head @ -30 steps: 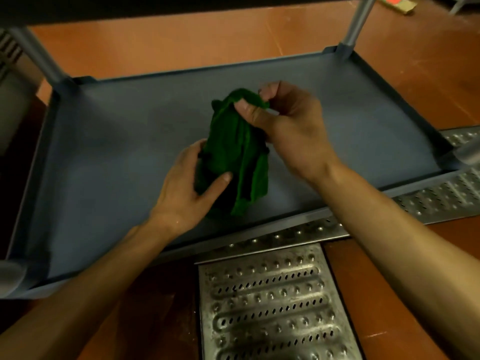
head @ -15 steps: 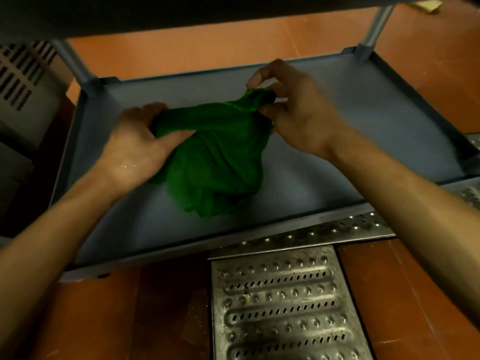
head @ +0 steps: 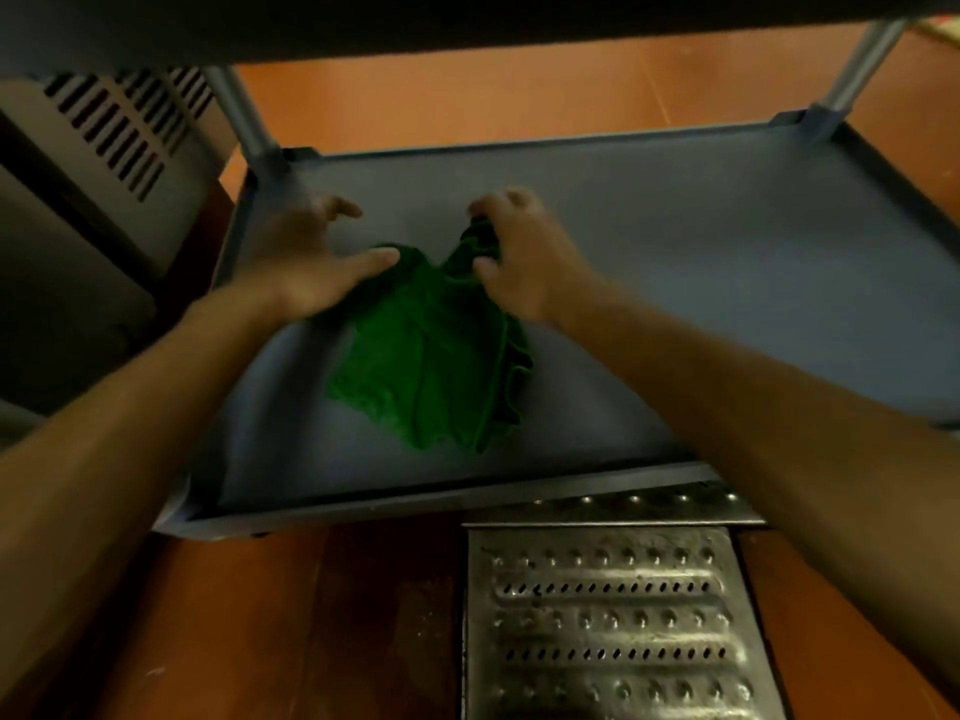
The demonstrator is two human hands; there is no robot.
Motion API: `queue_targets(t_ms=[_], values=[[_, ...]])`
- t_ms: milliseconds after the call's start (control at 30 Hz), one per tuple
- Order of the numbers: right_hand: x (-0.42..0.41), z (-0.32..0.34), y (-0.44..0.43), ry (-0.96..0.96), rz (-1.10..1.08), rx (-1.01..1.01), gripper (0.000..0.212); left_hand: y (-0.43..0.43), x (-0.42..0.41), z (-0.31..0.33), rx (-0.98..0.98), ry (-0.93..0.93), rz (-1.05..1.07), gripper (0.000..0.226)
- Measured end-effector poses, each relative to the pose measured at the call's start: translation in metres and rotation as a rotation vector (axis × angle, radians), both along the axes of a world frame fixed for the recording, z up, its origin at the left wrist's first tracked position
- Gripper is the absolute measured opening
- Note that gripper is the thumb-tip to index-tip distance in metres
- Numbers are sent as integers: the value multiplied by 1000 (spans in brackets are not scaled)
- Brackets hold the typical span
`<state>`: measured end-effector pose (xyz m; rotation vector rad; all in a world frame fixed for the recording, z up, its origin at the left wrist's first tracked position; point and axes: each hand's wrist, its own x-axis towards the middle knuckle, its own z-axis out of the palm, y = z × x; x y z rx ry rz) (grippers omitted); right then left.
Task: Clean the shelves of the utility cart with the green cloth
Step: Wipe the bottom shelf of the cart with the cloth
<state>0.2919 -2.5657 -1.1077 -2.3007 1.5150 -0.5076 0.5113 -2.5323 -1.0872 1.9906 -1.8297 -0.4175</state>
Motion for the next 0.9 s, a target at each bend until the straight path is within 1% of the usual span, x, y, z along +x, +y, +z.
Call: queue_targets(t_ms=[67, 133, 200, 267, 333, 400, 633, 800, 900], values=[[13, -21, 21, 48, 143, -94, 55, 9, 6, -19, -6, -113, -24, 52], [26, -40, 39, 185, 228, -24, 59, 27, 10, -35, -18, -139, -88, 53], [37, -59, 57, 296, 204, 81, 71, 52, 15, -56, -41, -136, -103, 58], [44, -75, 66, 342, 155, 50, 78, 79, 18, -74, -67, -168, -68, 58], [48, -85, 66, 348, 126, 17, 81, 99, 21, -87, -49, -170, -26, 63], [50, -87, 59, 356, 108, 5, 84, 105, 25, -92, -17, -124, 32, 68], [63, -90, 23, 378, 76, -1, 84, 104, 20, -87, -21, -216, -2, 69], [80, -89, -11, 390, 42, -16, 81, 101, 23, -92, 1, -219, 77, 75], [92, -88, -32, 405, 33, 4, 81, 99, 23, -94, -2, -182, 120, 77]])
